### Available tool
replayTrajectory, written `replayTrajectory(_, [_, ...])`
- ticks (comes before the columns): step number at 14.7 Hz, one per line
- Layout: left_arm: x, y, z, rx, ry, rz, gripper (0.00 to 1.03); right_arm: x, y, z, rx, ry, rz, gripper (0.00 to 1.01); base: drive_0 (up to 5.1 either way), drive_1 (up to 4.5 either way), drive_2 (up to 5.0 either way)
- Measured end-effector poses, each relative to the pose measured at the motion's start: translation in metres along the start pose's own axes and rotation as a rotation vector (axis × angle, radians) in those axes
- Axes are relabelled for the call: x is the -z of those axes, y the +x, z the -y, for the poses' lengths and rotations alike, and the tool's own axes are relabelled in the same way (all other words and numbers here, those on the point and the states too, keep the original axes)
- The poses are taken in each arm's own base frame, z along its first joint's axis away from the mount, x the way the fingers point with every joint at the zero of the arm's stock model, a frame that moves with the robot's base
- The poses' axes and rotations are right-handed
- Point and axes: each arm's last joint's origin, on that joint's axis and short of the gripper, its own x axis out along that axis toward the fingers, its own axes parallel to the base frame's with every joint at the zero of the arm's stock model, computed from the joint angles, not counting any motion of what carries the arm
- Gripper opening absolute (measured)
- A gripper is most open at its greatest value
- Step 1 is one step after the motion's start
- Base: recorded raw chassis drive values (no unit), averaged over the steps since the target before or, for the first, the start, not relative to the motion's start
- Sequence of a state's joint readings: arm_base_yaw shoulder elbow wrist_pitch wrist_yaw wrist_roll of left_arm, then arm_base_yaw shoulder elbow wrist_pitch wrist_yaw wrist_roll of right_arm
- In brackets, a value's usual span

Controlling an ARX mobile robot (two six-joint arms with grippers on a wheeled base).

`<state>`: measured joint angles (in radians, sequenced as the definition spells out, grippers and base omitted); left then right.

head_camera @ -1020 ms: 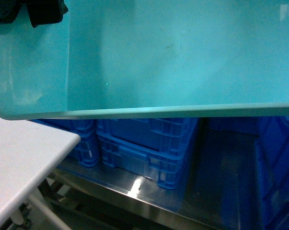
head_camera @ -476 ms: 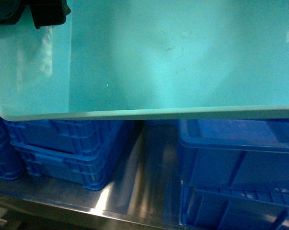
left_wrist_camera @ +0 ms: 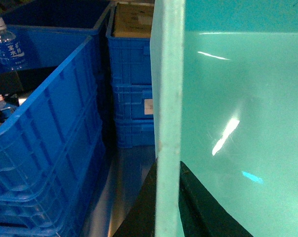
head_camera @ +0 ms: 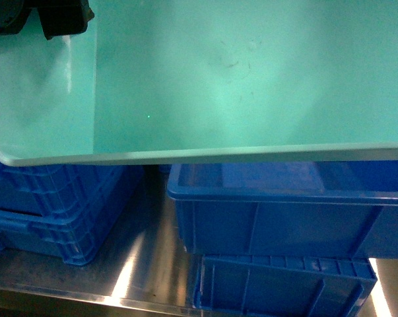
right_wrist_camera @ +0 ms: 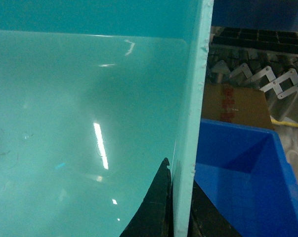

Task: Stack blue boxes stably on right

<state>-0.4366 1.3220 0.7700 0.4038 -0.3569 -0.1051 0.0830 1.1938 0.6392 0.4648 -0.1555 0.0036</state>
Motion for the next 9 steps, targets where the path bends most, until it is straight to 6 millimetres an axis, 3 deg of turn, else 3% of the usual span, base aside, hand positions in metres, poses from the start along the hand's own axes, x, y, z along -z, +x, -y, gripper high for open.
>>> replayTrajectory(9, [-0.0001,0.0000,0.0001,0.002,0.000,0.001,0.08,0.0005,0.0003,0.0001,0.000,0.000,-0.002,0.02,4.5,-2.19,-2.2])
